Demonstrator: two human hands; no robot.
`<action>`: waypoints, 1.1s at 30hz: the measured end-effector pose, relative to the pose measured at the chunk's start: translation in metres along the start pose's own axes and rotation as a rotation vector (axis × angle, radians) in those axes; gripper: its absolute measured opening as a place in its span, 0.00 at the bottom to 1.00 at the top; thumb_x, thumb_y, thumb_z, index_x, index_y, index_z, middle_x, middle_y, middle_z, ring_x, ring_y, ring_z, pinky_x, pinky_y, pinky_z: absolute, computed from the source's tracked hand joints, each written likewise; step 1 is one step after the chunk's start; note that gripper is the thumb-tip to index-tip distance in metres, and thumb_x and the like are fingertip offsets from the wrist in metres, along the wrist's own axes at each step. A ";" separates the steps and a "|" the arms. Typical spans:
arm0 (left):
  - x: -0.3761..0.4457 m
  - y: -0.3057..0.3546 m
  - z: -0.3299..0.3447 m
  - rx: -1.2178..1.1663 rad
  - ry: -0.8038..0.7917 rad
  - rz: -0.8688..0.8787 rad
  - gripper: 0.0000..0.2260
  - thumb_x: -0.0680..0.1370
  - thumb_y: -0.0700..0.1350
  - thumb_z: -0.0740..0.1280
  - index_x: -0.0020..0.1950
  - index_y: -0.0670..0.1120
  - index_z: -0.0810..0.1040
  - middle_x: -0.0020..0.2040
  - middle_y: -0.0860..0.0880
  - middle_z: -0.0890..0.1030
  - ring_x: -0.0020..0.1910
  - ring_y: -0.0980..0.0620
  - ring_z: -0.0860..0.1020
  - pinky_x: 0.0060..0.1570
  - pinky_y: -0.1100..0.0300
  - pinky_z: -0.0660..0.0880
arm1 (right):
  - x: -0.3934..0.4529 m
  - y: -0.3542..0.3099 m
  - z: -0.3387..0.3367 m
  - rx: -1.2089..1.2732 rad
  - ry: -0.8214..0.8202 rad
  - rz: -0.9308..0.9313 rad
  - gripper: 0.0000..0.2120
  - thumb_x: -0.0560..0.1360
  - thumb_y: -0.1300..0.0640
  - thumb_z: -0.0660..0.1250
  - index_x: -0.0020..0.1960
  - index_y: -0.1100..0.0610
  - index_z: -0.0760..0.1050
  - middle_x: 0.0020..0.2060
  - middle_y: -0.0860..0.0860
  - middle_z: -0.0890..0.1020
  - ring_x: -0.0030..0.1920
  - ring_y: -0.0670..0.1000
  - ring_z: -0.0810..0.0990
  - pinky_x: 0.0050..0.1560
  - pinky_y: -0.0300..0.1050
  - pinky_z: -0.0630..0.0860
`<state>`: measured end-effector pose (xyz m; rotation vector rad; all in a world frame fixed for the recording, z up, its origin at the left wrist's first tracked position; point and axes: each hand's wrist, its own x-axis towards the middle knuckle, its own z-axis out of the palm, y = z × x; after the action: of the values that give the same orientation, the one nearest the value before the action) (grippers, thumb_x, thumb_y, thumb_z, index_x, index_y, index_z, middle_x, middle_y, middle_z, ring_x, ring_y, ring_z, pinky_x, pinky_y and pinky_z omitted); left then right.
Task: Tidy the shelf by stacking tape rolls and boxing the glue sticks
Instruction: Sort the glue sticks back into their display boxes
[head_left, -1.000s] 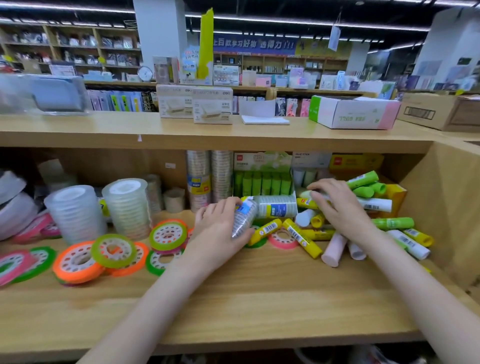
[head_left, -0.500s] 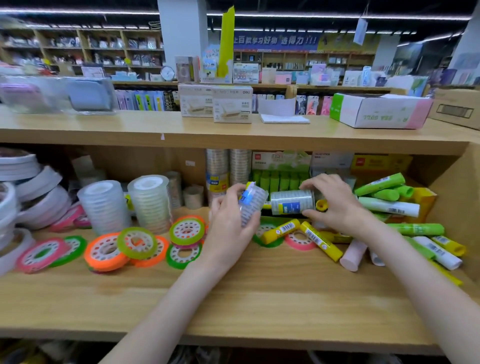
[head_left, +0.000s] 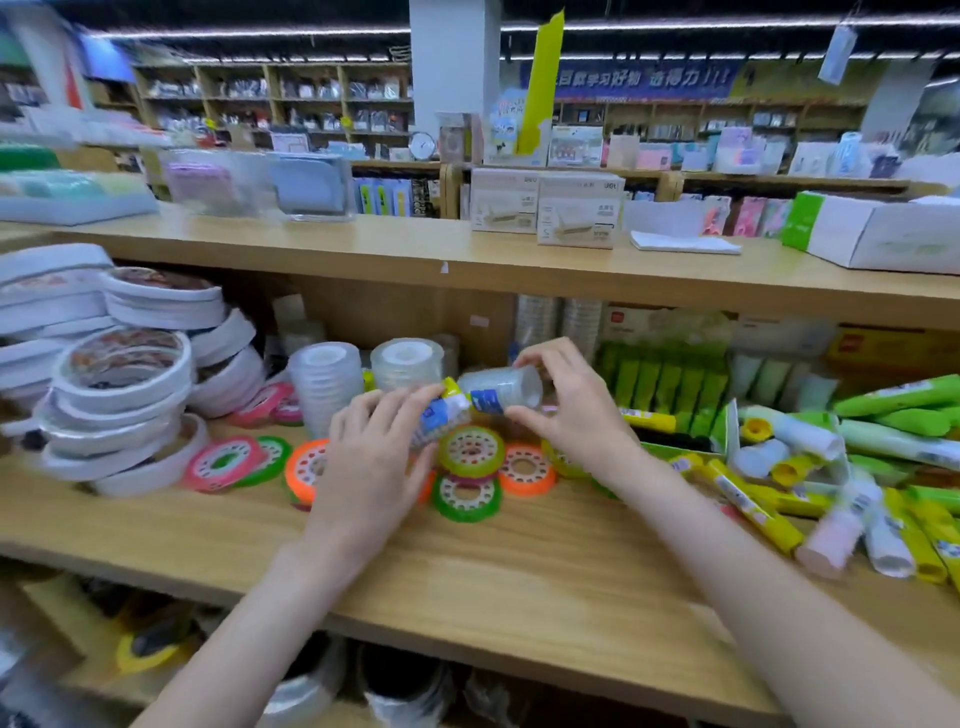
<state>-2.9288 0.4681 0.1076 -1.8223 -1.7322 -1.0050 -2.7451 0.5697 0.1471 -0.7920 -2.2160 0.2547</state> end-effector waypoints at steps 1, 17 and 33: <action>-0.001 -0.002 0.001 0.067 -0.017 0.011 0.22 0.70 0.45 0.65 0.64 0.48 0.73 0.57 0.47 0.77 0.54 0.46 0.70 0.51 0.47 0.71 | 0.003 -0.001 0.007 -0.053 -0.040 0.022 0.18 0.71 0.56 0.71 0.58 0.57 0.71 0.54 0.50 0.72 0.53 0.51 0.74 0.53 0.47 0.73; 0.005 0.055 0.013 -0.146 0.109 0.304 0.15 0.72 0.41 0.62 0.58 0.46 0.76 0.58 0.46 0.75 0.59 0.45 0.69 0.64 0.47 0.64 | -0.102 0.041 -0.095 -0.415 -0.090 0.215 0.14 0.71 0.62 0.70 0.57 0.58 0.77 0.50 0.52 0.79 0.53 0.56 0.76 0.53 0.38 0.64; 0.035 0.127 0.076 -0.277 -0.404 0.303 0.16 0.79 0.49 0.61 0.66 0.46 0.71 0.59 0.48 0.75 0.59 0.47 0.69 0.59 0.56 0.64 | -0.167 0.052 -0.098 -0.423 0.191 0.162 0.16 0.64 0.65 0.66 0.50 0.53 0.73 0.37 0.40 0.74 0.41 0.42 0.70 0.46 0.30 0.66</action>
<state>-2.7900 0.5312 0.1061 -2.5187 -1.5083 -0.8229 -2.5629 0.5023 0.0950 -1.1735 -2.0505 -0.2146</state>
